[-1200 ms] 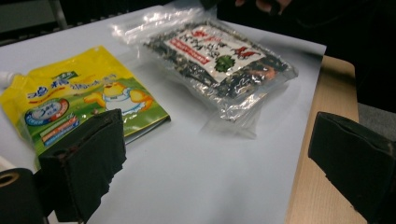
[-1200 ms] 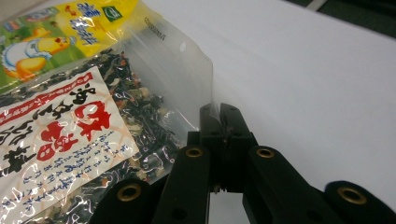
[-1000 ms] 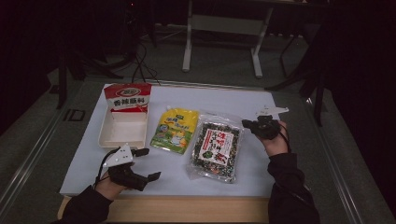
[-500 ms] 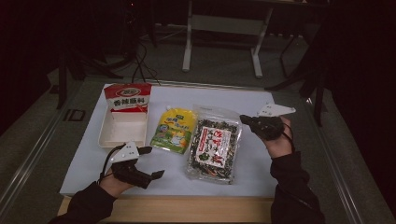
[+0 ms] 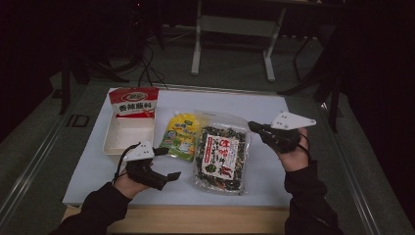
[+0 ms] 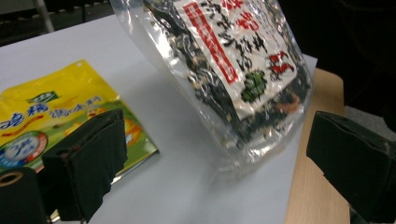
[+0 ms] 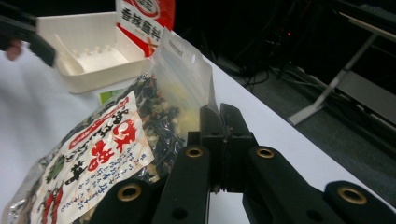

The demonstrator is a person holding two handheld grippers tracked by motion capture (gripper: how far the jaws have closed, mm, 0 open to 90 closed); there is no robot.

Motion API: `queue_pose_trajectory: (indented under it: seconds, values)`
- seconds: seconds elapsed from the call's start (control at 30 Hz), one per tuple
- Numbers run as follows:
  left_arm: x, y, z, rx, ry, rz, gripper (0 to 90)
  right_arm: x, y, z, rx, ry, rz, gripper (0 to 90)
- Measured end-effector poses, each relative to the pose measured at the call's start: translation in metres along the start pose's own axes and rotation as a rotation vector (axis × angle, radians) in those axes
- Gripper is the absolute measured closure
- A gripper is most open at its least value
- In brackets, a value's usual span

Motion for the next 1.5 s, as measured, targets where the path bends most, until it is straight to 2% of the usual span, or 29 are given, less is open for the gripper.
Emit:
queue_pose_trajectory:
  seconds: [0.13,0.2,0.23,0.33,0.43,0.5,0.53,0.6,0.63,0.77,0.8,0.87,0.9,0.93,1.03,1.1,1.2,1.23,1.27,1.3,1.37,1.43,1.47,1.5]
  values:
    - [-0.007,0.004,0.008,0.021,-0.013,-0.014,7.9,-0.006,0.007,-0.007,-0.011,-0.027,-0.022,89.8]
    - [-0.011,0.006,0.011,0.025,-0.018,-0.015,12.6,-0.009,0.011,-0.009,-0.020,-0.034,-0.033,89.8]
    - [-0.014,0.007,0.013,0.041,-0.024,-0.015,13.0,-0.010,0.012,-0.010,-0.018,-0.042,-0.038,89.8]
    - [-0.016,0.008,0.015,0.035,-0.024,-0.015,14.7,-0.013,0.015,-0.013,-0.026,-0.052,-0.046,89.8]
    - [-0.027,0.017,0.023,0.038,-0.021,-0.012,14.9,-0.019,0.021,-0.017,-0.035,-0.072,-0.063,89.8]
    - [-0.029,0.018,0.025,0.044,-0.019,-0.009,14.9,-0.021,0.022,-0.019,-0.039,-0.078,-0.065,89.8]
    - [-0.030,0.019,0.028,0.061,-0.009,-0.012,15.0,-0.024,0.024,-0.021,-0.043,-0.088,-0.072,89.8]
    - [-0.031,0.020,0.028,0.058,-0.009,-0.013,15.1,-0.025,0.025,-0.022,-0.044,-0.091,-0.077,89.8]
    - [-0.032,0.022,0.030,0.068,-0.016,-0.028,15.1,-0.027,0.027,-0.024,-0.051,-0.097,-0.080,89.8]
    - [-0.033,0.030,0.031,0.058,-0.034,-0.047,15.0,-0.030,0.029,-0.028,-0.057,-0.109,-0.087,89.8]
    - [-0.033,0.030,0.031,0.083,-0.038,-0.048,15.1,-0.032,0.031,-0.030,-0.060,-0.115,-0.089,89.8]
    - [-0.033,0.032,0.032,0.081,-0.035,-0.034,15.1,-0.034,0.035,-0.032,-0.069,-0.126,-0.093,89.8]
    - [-0.033,0.031,0.033,0.112,-0.036,-0.027,15.1,-0.035,0.036,-0.033,-0.071,-0.129,-0.096,89.8]
    - [-0.034,0.032,0.035,0.114,-0.038,-0.030,15.1,-0.036,0.038,-0.034,-0.077,-0.130,-0.100,89.8]
    - [-0.034,0.031,0.039,0.154,-0.032,-0.025,15.5,-0.040,0.043,-0.037,-0.083,-0.139,-0.118,89.8]
    - [-0.033,0.027,0.043,0.197,-0.020,-0.007,19.7,-0.043,0.046,-0.039,-0.088,-0.149,-0.123,89.8]
    - [-0.033,0.021,0.049,0.259,-0.028,-0.007,25.2,-0.045,0.050,-0.039,-0.100,-0.156,-0.125,89.8]
    - [-0.033,0.018,0.050,0.284,-0.031,-0.007,28.3,-0.045,0.051,-0.038,-0.103,-0.151,-0.128,89.8]
    - [-0.034,0.016,0.051,0.308,-0.033,0.001,36.4,-0.045,0.051,-0.038,-0.103,-0.151,-0.130,89.8]
    - [-0.035,0.015,0.052,0.310,-0.037,0.003,37.1,-0.045,0.052,-0.038,-0.107,-0.152,-0.128,89.8]
    - [-0.037,0.010,0.051,0.360,-0.053,0.008,45.1,-0.044,0.052,-0.038,-0.105,-0.149,-0.128,89.8]
    - [-0.039,0.005,0.049,0.405,-0.058,0.014,52.6,-0.044,0.051,-0.040,-0.123,-0.152,-0.108,89.8]
    - [-0.041,0.002,0.047,0.416,-0.062,0.015,58.4,-0.044,0.050,-0.040,-0.121,-0.147,-0.107,89.7]
    - [-0.041,0.002,0.047,0.416,-0.062,0.015,60.0,-0.044,0.050,-0.040,-0.121,-0.147,-0.107,89.7]
Point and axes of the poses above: each handheld gripper's, and its own axes: z roughly forward along the jaws, x roughly out of its underside, y roughly to its left, the point moved 10 cm from there along z, roughly forward along the jaws, and after that the axes turned 13 degrees about x, right-handed, at the moved point
